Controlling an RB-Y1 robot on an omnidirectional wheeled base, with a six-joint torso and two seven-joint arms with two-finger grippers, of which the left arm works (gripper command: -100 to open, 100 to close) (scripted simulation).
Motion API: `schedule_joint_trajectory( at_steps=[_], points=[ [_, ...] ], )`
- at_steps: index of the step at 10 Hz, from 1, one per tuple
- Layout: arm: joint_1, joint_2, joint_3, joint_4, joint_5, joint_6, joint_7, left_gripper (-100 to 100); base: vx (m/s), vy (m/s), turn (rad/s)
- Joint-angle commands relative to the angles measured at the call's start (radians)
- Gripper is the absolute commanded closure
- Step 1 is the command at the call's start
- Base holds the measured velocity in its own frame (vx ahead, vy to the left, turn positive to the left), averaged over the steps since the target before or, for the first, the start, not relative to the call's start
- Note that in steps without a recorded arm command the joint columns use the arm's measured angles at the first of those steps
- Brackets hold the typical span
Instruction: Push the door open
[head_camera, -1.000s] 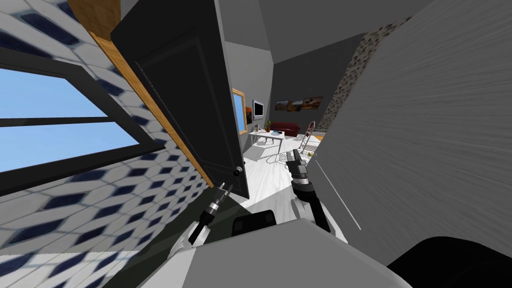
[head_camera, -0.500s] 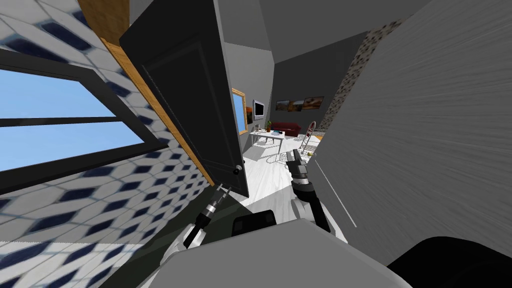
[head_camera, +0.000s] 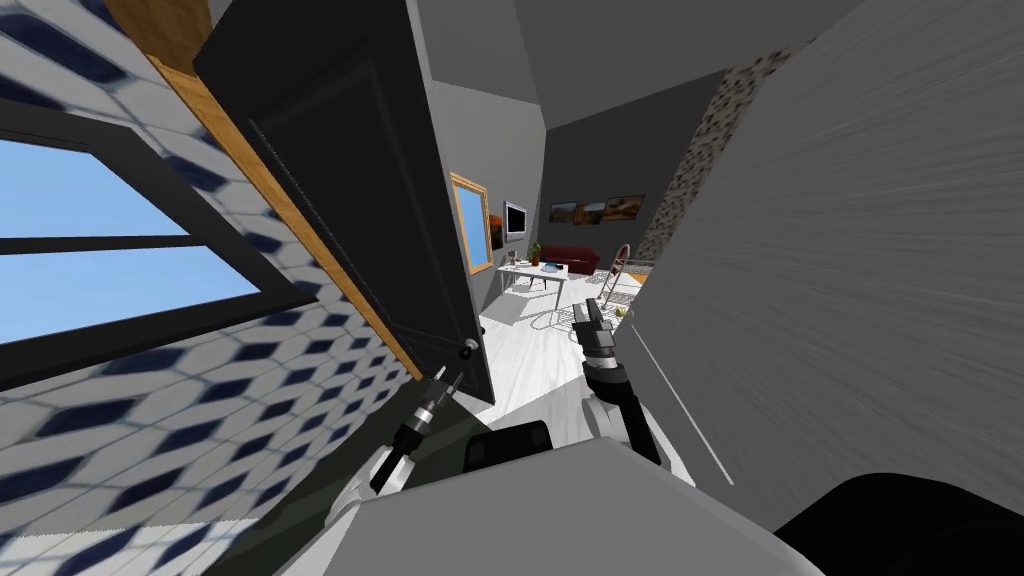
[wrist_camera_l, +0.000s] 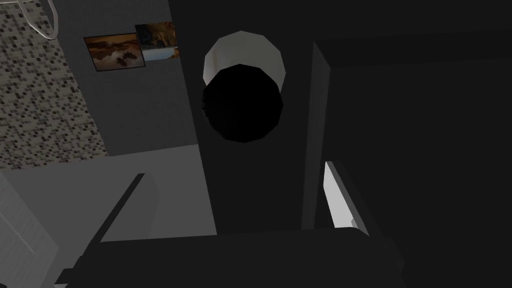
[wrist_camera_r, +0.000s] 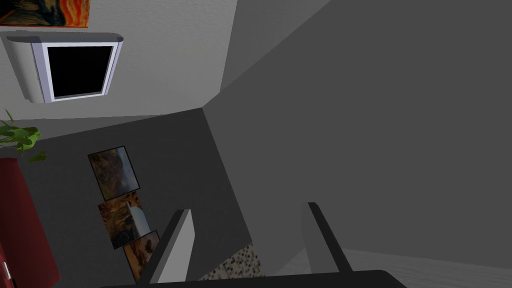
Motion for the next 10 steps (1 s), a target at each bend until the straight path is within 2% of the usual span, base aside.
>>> schedule_joint_trajectory(
  at_steps=[1,3,4,5,10],
  points=[
    [-0.007,-0.007,0.004,0.004,0.002,0.007,-0.006,-100,0.214,-0.073,-0.041],
    [-0.013,-0.015,0.007,0.007,0.003,0.015,-0.013,-100,0.205,-0.083,-0.039],
    [-0.011,-0.012,0.006,0.006,0.003,0.013,-0.010,-100,0.092,-0.032,-0.002],
    [-0.011,-0.012,0.006,0.006,0.003,0.013,-0.010,100,-0.011,0.001,0.000],
    [-0.011,-0.012,0.006,0.006,0.003,0.013,-0.010,100,-0.017,0.007,-0.002]
  ],
)
